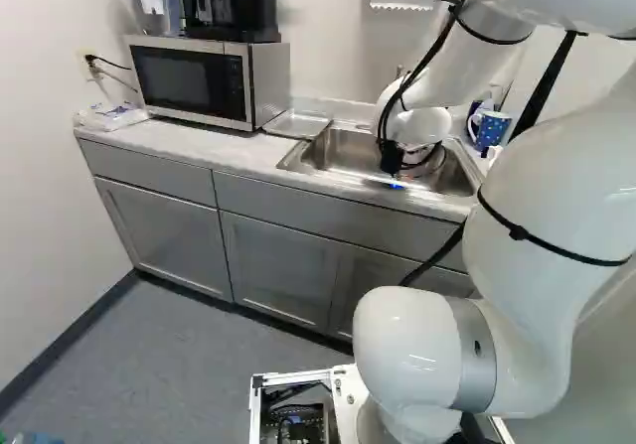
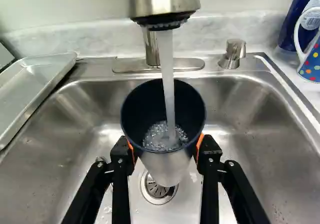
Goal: Rinse the cup and place it in the tray
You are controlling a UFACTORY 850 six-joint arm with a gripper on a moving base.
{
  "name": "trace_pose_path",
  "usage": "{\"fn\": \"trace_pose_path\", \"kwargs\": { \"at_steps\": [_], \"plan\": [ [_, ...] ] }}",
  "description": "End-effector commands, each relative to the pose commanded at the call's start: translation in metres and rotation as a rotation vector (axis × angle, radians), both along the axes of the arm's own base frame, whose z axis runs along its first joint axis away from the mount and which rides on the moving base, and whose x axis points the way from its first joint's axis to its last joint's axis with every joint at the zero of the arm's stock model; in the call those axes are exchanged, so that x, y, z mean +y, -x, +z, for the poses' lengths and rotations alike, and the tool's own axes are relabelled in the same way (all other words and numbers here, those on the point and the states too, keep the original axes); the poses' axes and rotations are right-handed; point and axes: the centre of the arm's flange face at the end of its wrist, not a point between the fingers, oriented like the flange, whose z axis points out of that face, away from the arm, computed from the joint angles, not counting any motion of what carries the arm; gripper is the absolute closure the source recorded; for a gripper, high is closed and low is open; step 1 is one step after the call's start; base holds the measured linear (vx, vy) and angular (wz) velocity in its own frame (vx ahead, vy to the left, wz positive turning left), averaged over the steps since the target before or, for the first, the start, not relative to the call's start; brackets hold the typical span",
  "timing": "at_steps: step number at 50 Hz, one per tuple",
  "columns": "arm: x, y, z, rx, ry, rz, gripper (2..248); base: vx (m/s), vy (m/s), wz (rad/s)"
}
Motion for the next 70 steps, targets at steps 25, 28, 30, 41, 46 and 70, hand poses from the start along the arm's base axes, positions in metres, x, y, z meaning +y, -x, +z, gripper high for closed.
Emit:
{"fn": "trace_pose_path", "kwargs": {
  "at_steps": [25,28,30,41,46,70],
  "plan": [
    [0.0,0.0,0.0,0.0,0.0,0.0,124,0.0,0.0,0.0],
    [0.0,0.0,0.0,0.0,0.0,0.0,124,0.0,0.0,0.0],
    [0.0,0.0,0.0,0.0,0.0,0.0,124,0.0,0.0,0.0],
    [0.0,0.0,0.0,0.0,0.0,0.0,124,0.0,0.0,0.0],
    [0.0,0.0,0.0,0.0,0.0,0.0,124,0.0,0.0,0.0],
    [0.0,0.0,0.0,0.0,0.0,0.0,124,0.0,0.0,0.0]
  ]
}}
